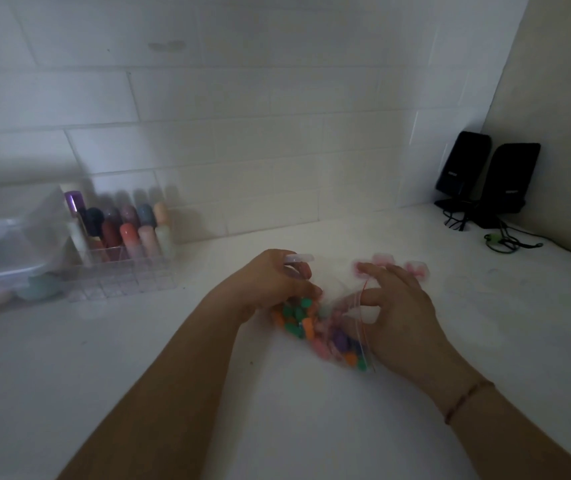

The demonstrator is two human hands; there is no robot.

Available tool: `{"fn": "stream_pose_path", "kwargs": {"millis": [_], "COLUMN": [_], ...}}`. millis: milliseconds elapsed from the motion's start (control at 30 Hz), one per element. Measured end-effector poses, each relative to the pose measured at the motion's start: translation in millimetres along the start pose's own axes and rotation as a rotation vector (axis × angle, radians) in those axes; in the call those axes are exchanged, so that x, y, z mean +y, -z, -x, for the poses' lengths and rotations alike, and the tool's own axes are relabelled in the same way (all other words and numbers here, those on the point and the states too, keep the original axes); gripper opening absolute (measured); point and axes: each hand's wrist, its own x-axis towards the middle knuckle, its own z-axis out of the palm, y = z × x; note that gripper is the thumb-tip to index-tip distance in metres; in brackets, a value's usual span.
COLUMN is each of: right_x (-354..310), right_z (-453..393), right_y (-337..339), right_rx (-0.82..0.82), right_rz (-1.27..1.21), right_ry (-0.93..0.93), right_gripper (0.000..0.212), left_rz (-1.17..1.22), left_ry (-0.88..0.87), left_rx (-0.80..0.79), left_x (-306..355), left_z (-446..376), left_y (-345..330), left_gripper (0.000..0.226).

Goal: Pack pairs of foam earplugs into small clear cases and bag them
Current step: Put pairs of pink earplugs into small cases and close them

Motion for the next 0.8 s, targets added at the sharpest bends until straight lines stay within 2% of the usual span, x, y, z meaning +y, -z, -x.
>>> {"fn": "stream_pose_path", "kwargs": {"millis": [100,200,300,367,433,500,600,667,800], "right_x": [-1.5,1.9,1.6,-3.7,-1.9,1.6,6.5,5.2,-2.1], "right_z": [4.2,6.8,7.5,9.4,9.6,8.0,3.4,2.7,6.2], "right_y": [26.7,59.6,64.6,55.8,49.0,52.7,63.9,67.7,71.9], "right_rx": [0.014,0.012,0.010,-0.092,-0.121,-0.045,0.212,0.337,0.377], "right_rz": [-0.075,-0.316,-0.404,-0.428,-0.367,-0.336,-0.453,-0.651,-0.857], "right_ry": [0.005,-0.116,-0.167,-0.192,-0.187,-0.189,-0.247,-0.250,-0.189], "right_gripper": [0.018,0.012,0.011,0.011,0.012,0.009,0.006,0.005,0.006], "left_rz": [-0.028,-0.037,0.095,0.216,0.284,0.287,0.377,0.522,0.749], "left_ry": [-0.006,-0.035,-0.068,-0.068,-0.066,-0.071,-0.109,-0.123,-0.118], "left_rx": [-0.020,0.091,0.209,0.183,0.163,0.215,0.323,0.291,0.006], "left_x": [-2.4,-2.6,2.6,6.7,9.0,9.5,15.7,23.6,37.9], "left_z": [0.5,-2.0,-3.2,-2.0,0.8,0.6,1.6,4.6,15.7], "left_y": [1.5,-0.3,-7.1,-9.9,-12.0,-12.3,-9.4,-8.5,-21.1], "left_gripper": [0.019,0.021,0.029,0.029,0.026,0.027,0.031,0.034,0.047]}}
